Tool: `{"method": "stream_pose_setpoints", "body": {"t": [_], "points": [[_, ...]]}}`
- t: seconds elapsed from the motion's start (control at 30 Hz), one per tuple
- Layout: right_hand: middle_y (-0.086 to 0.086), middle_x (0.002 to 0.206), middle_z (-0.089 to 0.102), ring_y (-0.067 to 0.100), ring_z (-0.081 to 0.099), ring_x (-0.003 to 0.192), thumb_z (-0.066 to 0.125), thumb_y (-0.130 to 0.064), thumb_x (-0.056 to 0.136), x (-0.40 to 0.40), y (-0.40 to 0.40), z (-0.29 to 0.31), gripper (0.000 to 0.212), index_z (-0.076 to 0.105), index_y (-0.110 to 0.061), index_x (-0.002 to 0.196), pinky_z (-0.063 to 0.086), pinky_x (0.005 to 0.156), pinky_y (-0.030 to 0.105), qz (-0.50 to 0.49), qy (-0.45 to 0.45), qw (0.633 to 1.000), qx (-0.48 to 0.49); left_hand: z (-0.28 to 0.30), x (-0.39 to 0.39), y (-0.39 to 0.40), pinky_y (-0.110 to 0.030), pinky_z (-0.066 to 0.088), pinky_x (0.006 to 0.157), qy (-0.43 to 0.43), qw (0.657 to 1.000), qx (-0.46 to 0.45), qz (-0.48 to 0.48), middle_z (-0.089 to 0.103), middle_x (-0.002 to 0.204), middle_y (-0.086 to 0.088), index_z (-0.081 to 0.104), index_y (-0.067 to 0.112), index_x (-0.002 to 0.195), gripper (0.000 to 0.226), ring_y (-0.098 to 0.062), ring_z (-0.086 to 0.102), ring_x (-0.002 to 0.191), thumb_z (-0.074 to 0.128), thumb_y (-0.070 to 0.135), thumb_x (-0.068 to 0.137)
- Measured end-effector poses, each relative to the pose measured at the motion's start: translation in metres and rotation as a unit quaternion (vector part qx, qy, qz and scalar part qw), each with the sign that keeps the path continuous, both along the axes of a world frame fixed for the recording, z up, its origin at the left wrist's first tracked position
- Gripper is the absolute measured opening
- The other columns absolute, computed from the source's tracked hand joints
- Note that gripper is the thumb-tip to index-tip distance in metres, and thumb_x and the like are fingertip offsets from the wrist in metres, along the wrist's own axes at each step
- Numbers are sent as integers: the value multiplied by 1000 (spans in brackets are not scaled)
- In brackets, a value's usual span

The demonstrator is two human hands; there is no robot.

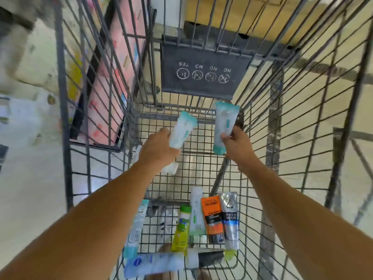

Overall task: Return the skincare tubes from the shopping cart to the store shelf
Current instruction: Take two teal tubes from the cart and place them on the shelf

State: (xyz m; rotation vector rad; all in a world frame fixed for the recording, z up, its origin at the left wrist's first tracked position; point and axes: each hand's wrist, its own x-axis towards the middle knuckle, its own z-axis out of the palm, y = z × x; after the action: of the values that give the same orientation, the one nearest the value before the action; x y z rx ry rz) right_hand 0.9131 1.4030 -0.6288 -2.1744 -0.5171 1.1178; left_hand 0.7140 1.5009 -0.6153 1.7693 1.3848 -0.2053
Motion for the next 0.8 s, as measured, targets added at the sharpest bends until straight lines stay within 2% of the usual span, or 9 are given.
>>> {"method": "stream_pose_setpoints", "body": {"t": [0.07,0.17,0.2,0.33,0.47,0.53,0.57,0.67,0.8], "points": [[12,113,66,30,65,103,54,-10,98,-3,-7,37,32,55,-2,128,57,85,44,-36,78,996,39,32,0,-5,-22,45,57,-69,993,-42,84,64,103,0,59,13,110,44,-18,63,86,83,25,74],[8,101,63,23,64,85,52,0,97,-11,-13,99,30,53,0,127,53,56,24,-29,136,986,87,87,-7,-15,-26,53,61,-120,981,-59,139,70,98,0,67,12,105,42,-19,69,84,87,21,69],[6,101,62,20,63,84,51,0,97,-14,-15,120,31,51,-3,128,52,53,22,-21,144,984,104,106,-11,-19,-27,56,63,-135,978,-61,149,73,97,-2,69,11,104,42,-18,70,82,87,20,68],[5,114,63,27,63,103,51,-4,98,-27,-21,203,35,48,-13,132,56,76,38,34,164,975,148,195,-36,-40,-20,53,57,-189,963,-27,192,70,85,2,70,12,102,34,-6,65,71,85,16,71],[7,120,65,27,66,103,61,-20,96,-48,-21,274,37,51,-13,131,57,79,41,118,153,968,161,268,-66,-71,-24,57,68,-230,942,6,245,73,95,-6,71,9,99,30,-16,69,84,84,14,73],[5,120,66,20,68,101,66,-21,93,-64,-20,313,37,53,-15,127,59,83,44,201,125,955,178,308,-87,-91,-35,58,81,-250,927,28,279,72,100,-8,69,13,94,26,-21,70,92,84,14,73],[4,118,67,15,70,97,67,-20,92,-74,-20,334,34,55,-16,124,60,81,40,239,115,945,189,328,-98,-100,-39,58,84,-251,922,43,292,72,99,-7,67,16,90,26,-22,70,92,86,15,71],[1,105,68,2,69,79,68,-14,91,-114,-21,391,23,58,-17,112,56,60,18,330,105,914,211,382,-139,-129,-49,58,84,-275,888,80,360,73,96,-7,65,21,81,36,-24,71,89,92,23,58],[6,108,67,12,68,82,70,-12,89,-186,-30,450,37,54,-7,122,54,55,20,419,92,873,234,444,-208,-181,-54,59,78,-295,838,144,435,74,97,-15,68,12,96,63,-32,72,90,91,37,42]]}}
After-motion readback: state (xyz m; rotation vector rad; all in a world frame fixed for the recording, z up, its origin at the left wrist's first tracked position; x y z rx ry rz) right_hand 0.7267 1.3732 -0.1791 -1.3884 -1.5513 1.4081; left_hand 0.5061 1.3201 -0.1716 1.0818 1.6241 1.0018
